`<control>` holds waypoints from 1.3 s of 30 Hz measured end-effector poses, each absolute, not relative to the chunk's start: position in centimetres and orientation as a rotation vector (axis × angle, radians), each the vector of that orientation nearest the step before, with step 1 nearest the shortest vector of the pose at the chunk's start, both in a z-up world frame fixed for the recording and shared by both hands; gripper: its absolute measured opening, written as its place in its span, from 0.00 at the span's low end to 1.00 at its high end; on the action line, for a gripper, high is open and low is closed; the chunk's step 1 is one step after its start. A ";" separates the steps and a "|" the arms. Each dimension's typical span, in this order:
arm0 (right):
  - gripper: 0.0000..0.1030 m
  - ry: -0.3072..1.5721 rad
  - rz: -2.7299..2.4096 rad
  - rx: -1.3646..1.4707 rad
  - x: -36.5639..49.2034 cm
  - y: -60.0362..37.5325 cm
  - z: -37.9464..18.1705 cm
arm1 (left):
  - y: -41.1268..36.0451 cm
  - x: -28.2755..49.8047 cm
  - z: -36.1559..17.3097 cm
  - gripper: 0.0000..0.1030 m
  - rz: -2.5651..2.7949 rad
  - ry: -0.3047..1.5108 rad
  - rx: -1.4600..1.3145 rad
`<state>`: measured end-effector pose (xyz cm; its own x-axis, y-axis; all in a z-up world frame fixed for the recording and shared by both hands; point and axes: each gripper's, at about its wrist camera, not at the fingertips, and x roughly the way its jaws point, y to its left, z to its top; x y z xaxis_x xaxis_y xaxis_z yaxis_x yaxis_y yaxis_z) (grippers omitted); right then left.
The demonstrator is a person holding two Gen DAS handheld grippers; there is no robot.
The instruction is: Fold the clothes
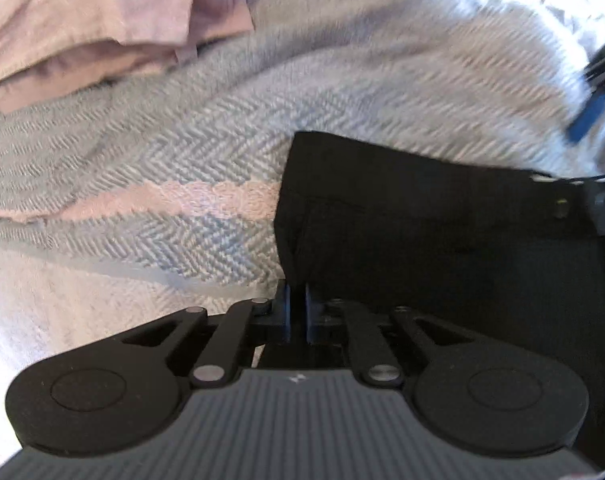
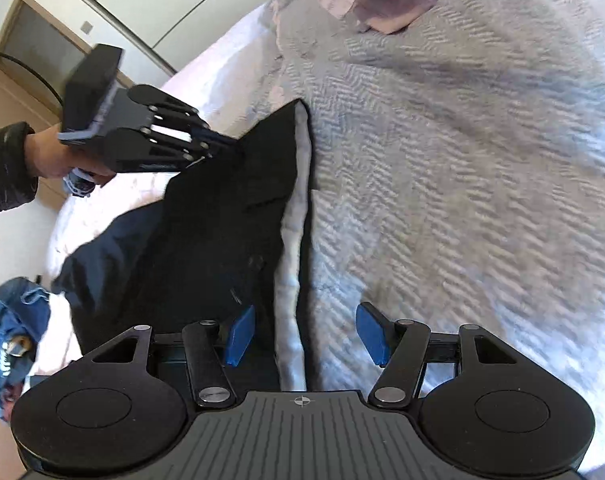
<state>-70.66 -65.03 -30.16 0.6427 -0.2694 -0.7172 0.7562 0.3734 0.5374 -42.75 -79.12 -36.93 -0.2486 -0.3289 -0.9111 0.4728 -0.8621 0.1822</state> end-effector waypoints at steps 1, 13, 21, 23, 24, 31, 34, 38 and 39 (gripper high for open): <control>0.59 0.585 -0.726 0.978 -71.0 -64.6 -29.9 | -79.0 -42.8 -36.9 0.08 -2.123 0.170 1.509; 0.59 0.657 -0.810 1.046 -74.5 -53.9 -26.7 | -74.3 -37.9 -30.9 0.32 -2.008 0.215 1.363; 0.59 0.600 -0.689 0.913 -68.1 -60.3 -27.3 | -61.0 -32.8 -30.9 0.39 -1.989 0.400 1.413; 0.52 0.671 -0.654 0.879 -66.2 -62.5 -28.4 | -57.6 -32.0 -31.7 0.39 -1.967 0.451 1.437; 0.40 0.711 -0.641 0.875 -65.5 -63.3 -29.0 | -56.0 -31.6 -32.1 0.39 -1.951 0.485 1.446; 0.00 0.721 -0.672 0.864 -66.2 -64.9 -26.3 | -49.2 -28.9 -32.8 0.39 -1.806 0.649 1.391; 0.00 0.739 -0.687 0.822 -65.0 -65.7 -26.9 | -48.1 -27.6 -33.1 0.39 -1.743 0.679 1.372; 0.01 0.812 -0.695 0.813 -64.1 -65.9 -29.1 | -46.9 -24.8 -31.9 0.40 -1.675 0.647 1.357; 0.01 0.815 -0.710 0.809 -64.2 -65.8 -28.9 | -46.5 -23.9 -31.4 0.41 -1.657 0.621 1.354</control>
